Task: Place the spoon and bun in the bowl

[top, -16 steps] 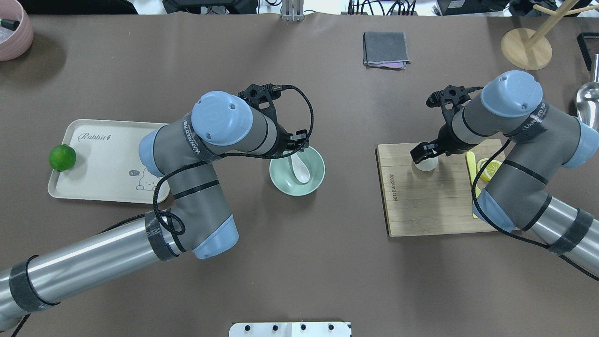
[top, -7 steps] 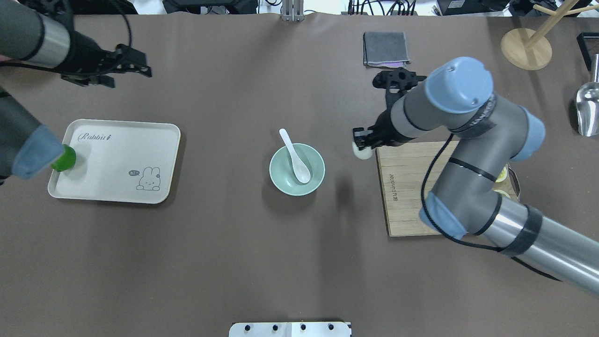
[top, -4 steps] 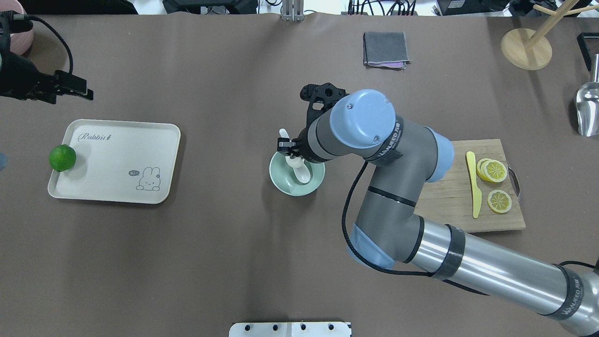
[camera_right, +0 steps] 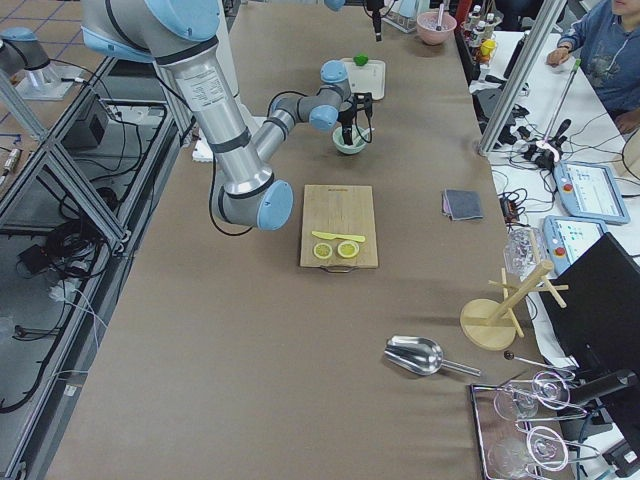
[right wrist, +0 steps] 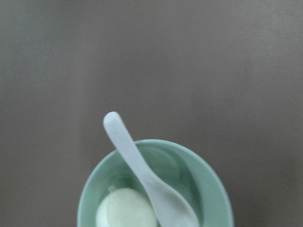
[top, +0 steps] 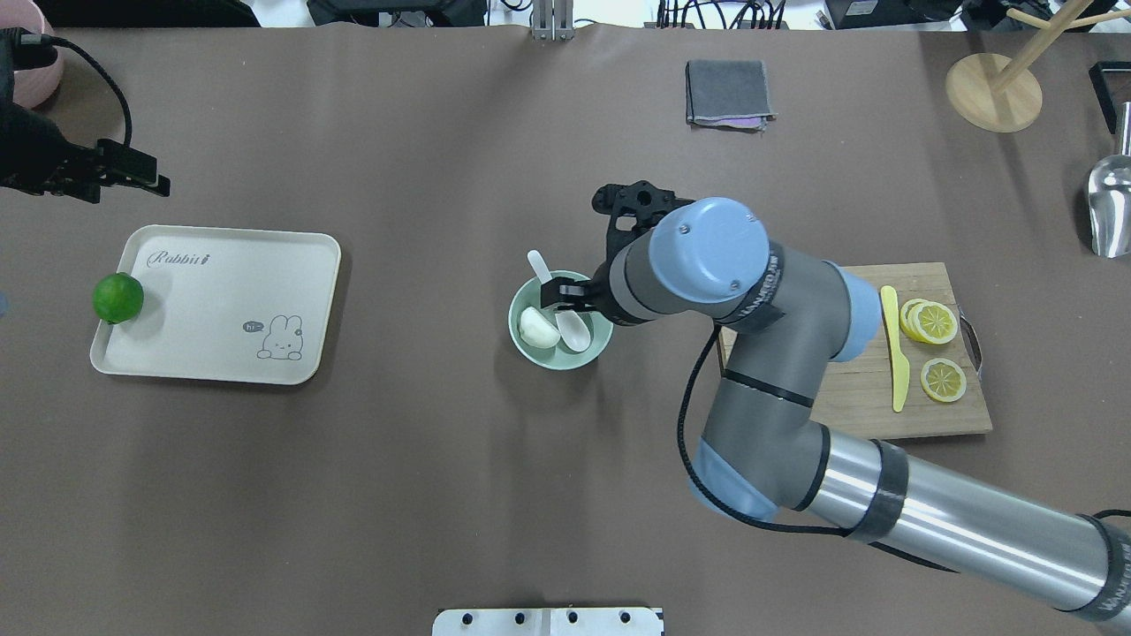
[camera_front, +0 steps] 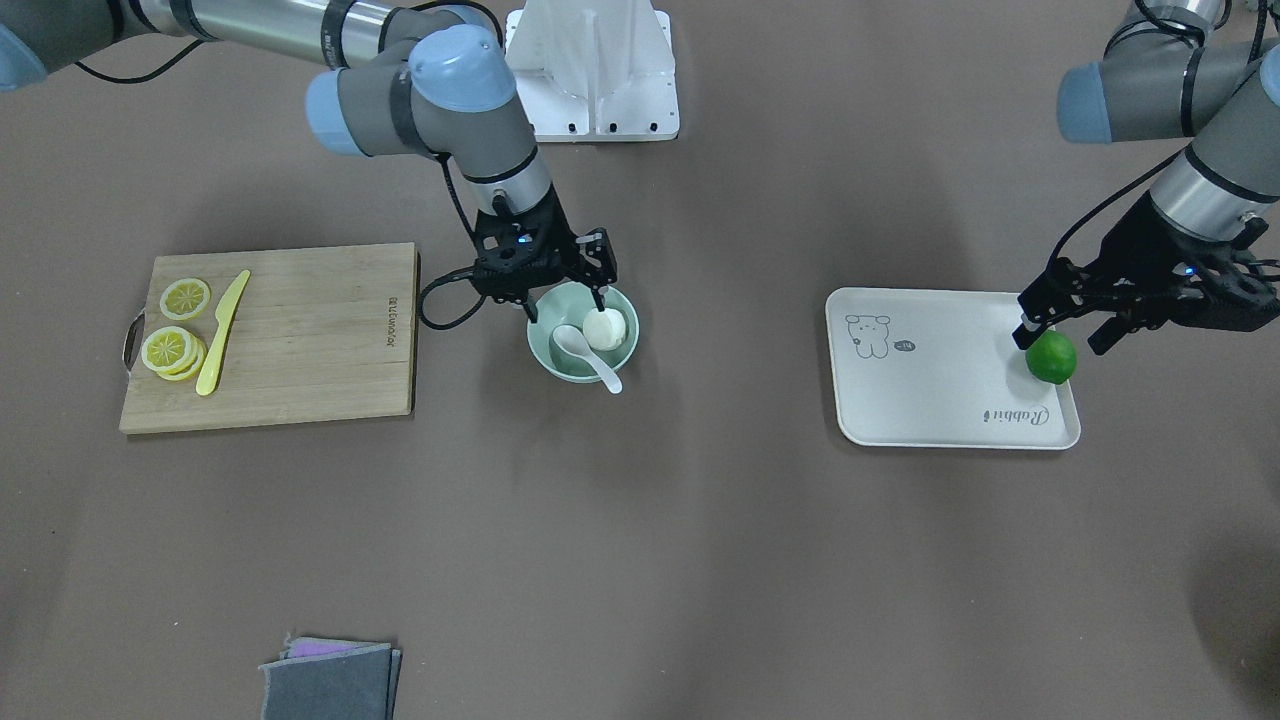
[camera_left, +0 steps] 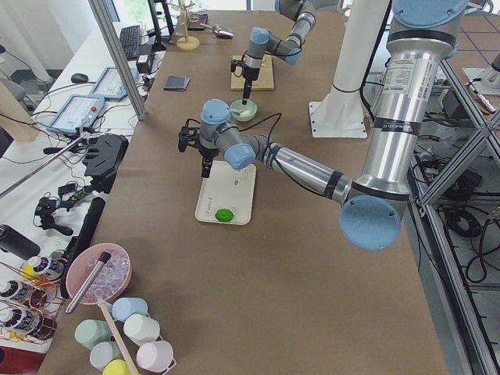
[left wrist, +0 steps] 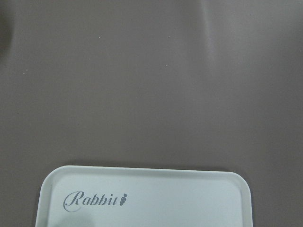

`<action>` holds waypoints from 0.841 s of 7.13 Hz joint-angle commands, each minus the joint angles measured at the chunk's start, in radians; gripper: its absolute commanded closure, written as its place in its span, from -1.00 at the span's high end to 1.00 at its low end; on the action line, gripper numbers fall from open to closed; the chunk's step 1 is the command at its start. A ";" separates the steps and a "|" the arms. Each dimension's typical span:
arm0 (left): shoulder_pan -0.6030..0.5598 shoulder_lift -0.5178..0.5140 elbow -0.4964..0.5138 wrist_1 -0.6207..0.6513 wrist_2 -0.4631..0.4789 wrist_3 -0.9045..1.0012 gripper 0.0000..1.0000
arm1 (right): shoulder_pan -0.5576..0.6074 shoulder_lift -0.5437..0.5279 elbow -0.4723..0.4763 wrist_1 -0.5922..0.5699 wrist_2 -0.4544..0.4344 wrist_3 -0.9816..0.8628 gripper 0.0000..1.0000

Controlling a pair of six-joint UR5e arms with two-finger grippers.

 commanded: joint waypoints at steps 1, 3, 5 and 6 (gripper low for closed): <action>-0.045 0.013 0.050 0.007 0.000 0.184 0.95 | 0.203 -0.198 0.077 0.000 0.191 -0.223 1.00; -0.197 0.072 0.055 0.156 -0.005 0.585 0.95 | 0.444 -0.387 0.070 0.000 0.355 -0.595 1.00; -0.329 0.072 0.123 0.311 -0.053 0.910 0.95 | 0.628 -0.535 0.041 -0.004 0.393 -0.890 1.00; -0.387 0.070 0.209 0.307 -0.184 1.005 0.95 | 0.714 -0.572 -0.008 -0.004 0.437 -1.028 1.00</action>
